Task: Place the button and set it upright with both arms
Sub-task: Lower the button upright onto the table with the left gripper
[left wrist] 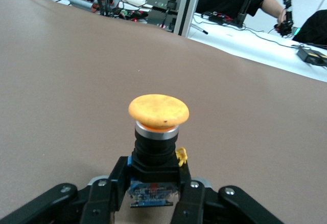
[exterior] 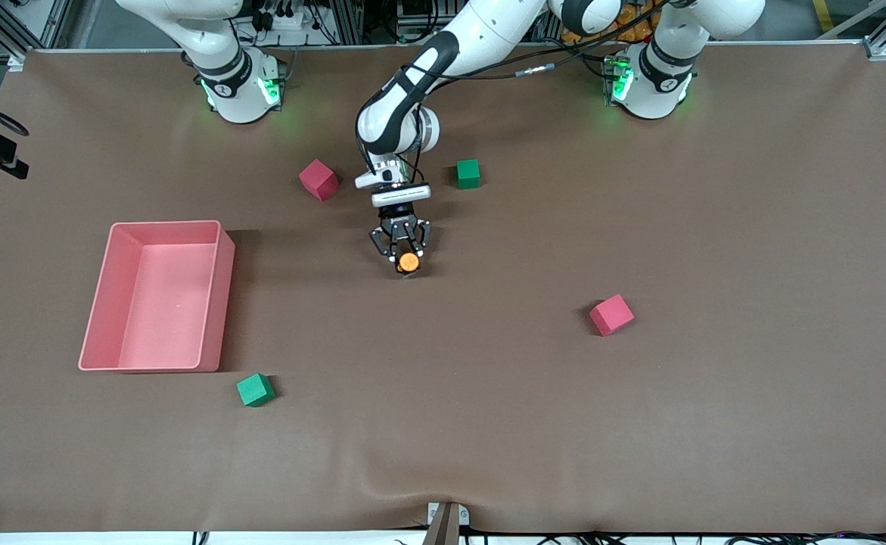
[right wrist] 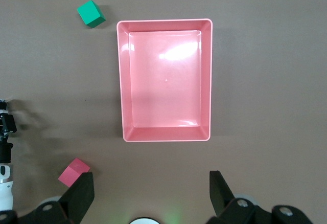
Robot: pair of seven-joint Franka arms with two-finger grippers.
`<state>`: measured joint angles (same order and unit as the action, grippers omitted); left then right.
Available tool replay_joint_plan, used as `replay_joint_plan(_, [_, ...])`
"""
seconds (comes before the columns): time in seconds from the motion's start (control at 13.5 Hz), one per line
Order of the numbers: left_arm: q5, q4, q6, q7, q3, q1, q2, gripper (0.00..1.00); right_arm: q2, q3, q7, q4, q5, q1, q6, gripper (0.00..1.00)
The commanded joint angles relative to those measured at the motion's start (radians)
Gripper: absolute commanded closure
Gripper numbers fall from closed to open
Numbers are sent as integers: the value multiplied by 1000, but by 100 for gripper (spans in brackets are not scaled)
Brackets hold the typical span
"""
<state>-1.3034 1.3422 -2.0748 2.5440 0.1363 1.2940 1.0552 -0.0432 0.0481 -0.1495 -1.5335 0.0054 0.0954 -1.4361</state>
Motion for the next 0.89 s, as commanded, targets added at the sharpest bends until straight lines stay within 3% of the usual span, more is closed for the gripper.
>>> replay_joint_plan(0.0, [-53, 5, 22, 64, 16, 21, 12, 100, -7, -19, -2, 9, -10, 17, 6, 0])
replay_joint_plan(0.44, [-74, 11, 44, 65, 14, 22, 34, 100, -7, -22, -2, 10, -12, 12, 5, 0])
replay_joint_plan(0.52, [-71, 11, 44, 68, 12, 22, 34, 93, -6, -22, -2, 15, -12, 12, 5, 0])
replay_joint_plan(0.59, [-68, 12, 48, 68, 11, 24, 34, 74, -6, -22, -2, 15, -12, 12, 5, 0])
replay_joint_plan(0.67, [-65, 11, 65, 68, 0, 24, 31, 30, -7, -22, -2, 15, -12, 12, 5, 0])
replay_joint_plan(0.74, [-65, 11, 67, 65, -12, 24, 29, 0, -6, -20, -2, 15, -12, 12, 5, 0])
replay_joint_plan(0.81, [-62, 11, 67, 65, -18, 24, 29, 0, -4, -20, -2, 15, -12, 14, 5, 0])
